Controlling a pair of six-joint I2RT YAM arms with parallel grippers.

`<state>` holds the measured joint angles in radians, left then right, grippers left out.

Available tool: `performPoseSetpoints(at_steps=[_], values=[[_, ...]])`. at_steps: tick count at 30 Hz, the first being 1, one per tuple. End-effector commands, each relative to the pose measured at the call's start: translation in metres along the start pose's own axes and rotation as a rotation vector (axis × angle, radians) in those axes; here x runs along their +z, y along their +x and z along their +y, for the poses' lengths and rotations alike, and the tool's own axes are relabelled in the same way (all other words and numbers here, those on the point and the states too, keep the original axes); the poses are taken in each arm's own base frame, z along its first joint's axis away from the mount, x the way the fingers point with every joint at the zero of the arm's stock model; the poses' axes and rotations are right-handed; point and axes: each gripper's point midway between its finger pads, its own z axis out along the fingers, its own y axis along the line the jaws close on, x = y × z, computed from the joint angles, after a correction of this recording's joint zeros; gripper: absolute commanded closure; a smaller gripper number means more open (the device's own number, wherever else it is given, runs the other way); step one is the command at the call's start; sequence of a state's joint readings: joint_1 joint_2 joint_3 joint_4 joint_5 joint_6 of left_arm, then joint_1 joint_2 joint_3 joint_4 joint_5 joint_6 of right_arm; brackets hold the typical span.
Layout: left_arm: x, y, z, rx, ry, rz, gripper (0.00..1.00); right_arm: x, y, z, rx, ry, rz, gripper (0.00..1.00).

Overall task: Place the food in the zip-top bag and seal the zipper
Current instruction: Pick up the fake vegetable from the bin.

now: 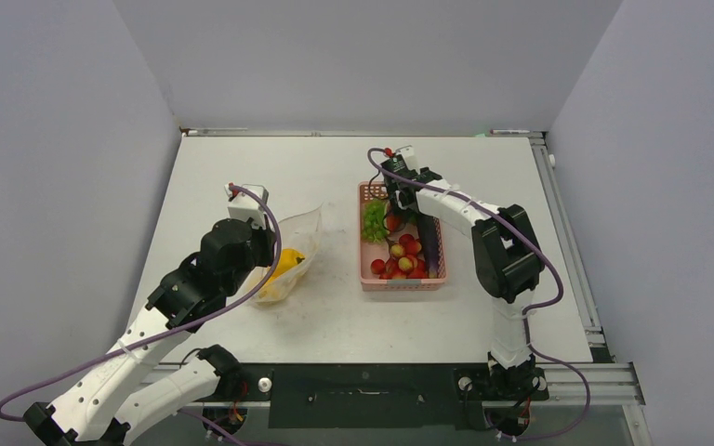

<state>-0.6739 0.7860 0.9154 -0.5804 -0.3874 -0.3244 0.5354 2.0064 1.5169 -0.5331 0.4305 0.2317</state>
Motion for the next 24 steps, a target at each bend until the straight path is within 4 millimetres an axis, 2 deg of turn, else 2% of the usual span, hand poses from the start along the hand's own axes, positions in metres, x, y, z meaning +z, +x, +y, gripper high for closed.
performPoseSetpoints(at_steps=[1,15,20,24], values=[[-0.006,-0.024,-0.006,-0.024,0.026,-0.062,1.0,-0.029,-0.041,-0.008,0.076,-0.012,-0.12,0.6],[-0.006,-0.025,-0.005,-0.025,0.024,-0.064,1.0,-0.082,-0.074,-0.015,0.164,-0.063,-0.264,0.62],[-0.006,-0.025,-0.006,-0.024,0.025,-0.063,1.0,-0.113,-0.087,-0.011,0.192,-0.133,-0.332,0.62],[-0.005,-0.024,-0.006,-0.022,0.024,-0.059,1.0,-0.145,-0.095,0.003,0.208,-0.243,-0.39,0.62]])
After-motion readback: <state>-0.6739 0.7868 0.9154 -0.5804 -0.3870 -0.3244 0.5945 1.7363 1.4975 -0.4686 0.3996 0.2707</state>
